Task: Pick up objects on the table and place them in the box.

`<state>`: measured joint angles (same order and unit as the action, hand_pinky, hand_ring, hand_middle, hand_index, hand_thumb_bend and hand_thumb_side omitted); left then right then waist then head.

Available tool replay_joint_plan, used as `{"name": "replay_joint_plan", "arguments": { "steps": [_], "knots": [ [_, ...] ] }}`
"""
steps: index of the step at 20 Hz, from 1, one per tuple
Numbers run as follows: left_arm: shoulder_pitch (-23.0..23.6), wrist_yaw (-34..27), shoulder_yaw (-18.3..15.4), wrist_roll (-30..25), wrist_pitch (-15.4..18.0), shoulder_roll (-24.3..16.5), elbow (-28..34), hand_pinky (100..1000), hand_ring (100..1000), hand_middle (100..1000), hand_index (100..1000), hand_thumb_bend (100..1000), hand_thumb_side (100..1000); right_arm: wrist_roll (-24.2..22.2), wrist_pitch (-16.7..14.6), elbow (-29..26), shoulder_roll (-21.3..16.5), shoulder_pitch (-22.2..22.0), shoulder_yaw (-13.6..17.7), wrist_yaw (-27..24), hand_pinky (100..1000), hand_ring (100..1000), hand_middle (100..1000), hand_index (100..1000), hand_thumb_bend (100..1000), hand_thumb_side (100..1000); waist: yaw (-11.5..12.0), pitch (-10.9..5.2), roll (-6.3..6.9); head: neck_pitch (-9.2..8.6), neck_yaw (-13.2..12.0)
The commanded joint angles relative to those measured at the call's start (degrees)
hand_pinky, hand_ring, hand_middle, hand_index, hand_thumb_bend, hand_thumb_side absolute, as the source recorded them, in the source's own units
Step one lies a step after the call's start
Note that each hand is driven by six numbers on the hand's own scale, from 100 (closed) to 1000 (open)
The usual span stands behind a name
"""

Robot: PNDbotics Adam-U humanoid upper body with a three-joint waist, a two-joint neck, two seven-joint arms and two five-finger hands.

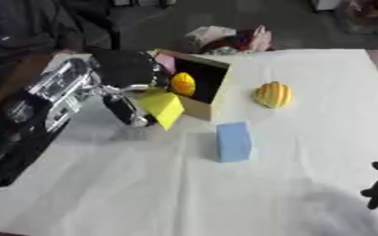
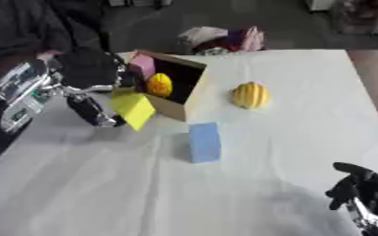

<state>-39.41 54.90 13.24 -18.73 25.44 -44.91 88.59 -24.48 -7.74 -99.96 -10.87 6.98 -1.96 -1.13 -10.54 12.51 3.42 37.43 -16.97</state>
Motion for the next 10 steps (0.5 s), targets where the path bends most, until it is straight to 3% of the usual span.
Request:
{"name": "replay_joint_plan", "arguments": {
  "steps": [1, 5, 10],
  "knots": [
    [-2.88, -2.01, -4.74, -0.92, -2.89, -0.58, -2.83, 671, 542, 540, 741, 100, 282, -0.16, -0.06, -0.81, -0.52, 0.22, 0.05, 0.01, 684, 458, 502, 828, 100, 439, 0.03, -1.18, -0.25, -0.64, 0.21],
    [-5.33, -0.45, -9.12, -1.92, -6.60, 3.06, -8.80, 676, 541, 538, 745, 100, 268, -0.45, -0.02, -0.78, -0.04, 0.52, -0.24, -0.17, 683, 458, 502, 828, 100, 439, -0.63, -1.08, -0.69, -0.94, 0.06],
    [-7.89, 0.10, -8.38, 1.71, -11.48, 5.79, -16.72, 712, 584, 594, 793, 100, 276, -0.61, 0.07, -0.73, 0.17, 0.75, -0.44, -0.30, 683, 458, 502, 828, 100, 443, -1.28, -0.77, -0.87, -0.97, -0.34]
  ]
}}
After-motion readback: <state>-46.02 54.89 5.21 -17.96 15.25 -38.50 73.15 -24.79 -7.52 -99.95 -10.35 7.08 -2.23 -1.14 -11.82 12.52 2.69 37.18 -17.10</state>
